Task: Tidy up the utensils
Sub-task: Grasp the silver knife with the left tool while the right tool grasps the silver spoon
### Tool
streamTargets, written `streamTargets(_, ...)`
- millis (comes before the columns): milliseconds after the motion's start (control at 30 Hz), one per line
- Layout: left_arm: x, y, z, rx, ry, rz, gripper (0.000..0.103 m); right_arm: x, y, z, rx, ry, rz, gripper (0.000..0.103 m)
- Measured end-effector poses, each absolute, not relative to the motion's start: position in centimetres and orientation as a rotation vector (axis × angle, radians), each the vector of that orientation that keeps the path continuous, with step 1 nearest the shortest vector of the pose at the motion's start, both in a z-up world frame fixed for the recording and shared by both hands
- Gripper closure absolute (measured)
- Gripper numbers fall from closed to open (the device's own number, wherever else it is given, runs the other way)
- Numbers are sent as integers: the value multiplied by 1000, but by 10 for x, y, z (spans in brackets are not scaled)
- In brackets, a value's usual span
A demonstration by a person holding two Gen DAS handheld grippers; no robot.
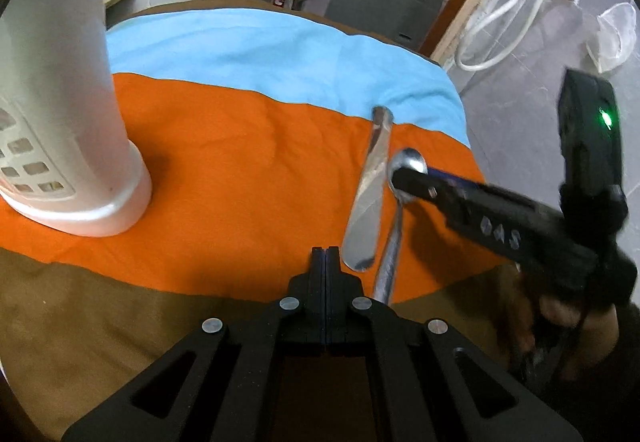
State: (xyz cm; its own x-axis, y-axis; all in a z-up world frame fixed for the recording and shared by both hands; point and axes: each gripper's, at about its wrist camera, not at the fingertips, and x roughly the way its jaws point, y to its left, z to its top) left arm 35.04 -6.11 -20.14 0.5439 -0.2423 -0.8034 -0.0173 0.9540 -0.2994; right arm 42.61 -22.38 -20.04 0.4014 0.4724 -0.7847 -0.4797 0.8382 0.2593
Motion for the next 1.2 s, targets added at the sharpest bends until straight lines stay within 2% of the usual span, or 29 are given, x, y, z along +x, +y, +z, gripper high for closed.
streamTargets(100,353,-52,-200,-306,984,-105,103,417,-223,-200,-27,991,606,72)
streamTargets(167,353,-48,-200,-317,985,-91,103,412,-224,-199,-25,992,615,62)
streamTargets(267,351,-44,-199,-331,981,-81,103,407,-222,-199,-42,990,614,54)
streamTargets(567,354,-45,-197,-321,982,-100,103,400,-207,-200,-231,981,563,57)
streamTargets(667,364,-50,-195,-297,967,-142,103,398,-219,-201,-280,975,541,62)
streamTargets(867,404,-77,-201,-185,982,-298,103,403,-259,-204,-231,927,518,65)
streamTargets(1033,431,-89,-205,-138,994,-373,99,407,-268,-204,-167,905,521,65)
streamTargets(1200,448,-95,-207,-140,1010,-417,86,409,-269,-203,-140,904,524,65)
